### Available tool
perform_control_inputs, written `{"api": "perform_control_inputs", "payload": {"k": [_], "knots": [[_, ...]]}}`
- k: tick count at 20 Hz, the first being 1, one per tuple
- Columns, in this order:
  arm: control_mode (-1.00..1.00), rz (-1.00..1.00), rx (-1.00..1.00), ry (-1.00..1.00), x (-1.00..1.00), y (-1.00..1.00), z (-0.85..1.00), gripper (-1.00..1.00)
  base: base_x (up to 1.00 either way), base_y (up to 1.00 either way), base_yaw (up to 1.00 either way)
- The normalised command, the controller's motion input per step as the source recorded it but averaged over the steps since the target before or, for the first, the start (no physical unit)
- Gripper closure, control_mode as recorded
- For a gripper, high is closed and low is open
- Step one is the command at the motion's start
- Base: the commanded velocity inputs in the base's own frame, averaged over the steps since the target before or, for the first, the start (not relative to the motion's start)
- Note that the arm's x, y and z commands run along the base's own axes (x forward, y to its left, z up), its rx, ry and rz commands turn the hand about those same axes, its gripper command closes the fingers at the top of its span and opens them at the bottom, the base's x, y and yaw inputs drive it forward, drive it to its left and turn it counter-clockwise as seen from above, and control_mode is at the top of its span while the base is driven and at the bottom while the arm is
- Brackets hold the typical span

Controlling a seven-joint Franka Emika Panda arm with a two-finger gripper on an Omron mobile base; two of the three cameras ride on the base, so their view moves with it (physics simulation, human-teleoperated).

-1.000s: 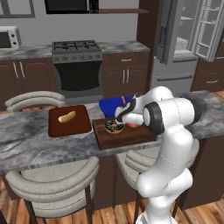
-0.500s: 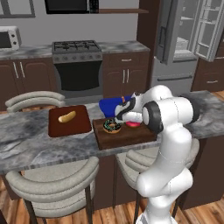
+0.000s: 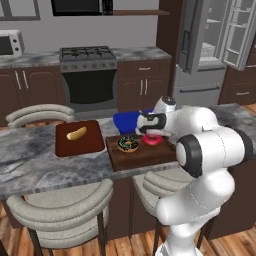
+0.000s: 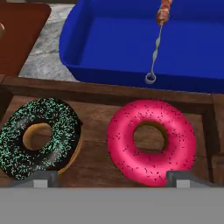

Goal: Take the donuts from the fridge and place them on the empty tray on the dining counter.

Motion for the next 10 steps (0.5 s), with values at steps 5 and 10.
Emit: {"api": "perform_control_inputs", "payload": {"k": [5,10], "knots": [[-1.0,0.0,-0.01,-0.49,-1.0,-0.04,0.99,-1.0,0.0,0.0,0.0],[-1.0,0.0,0.0,-0.51,-1.0,-0.03,1.0,-1.0,0.0,0.0,0.0]]}}
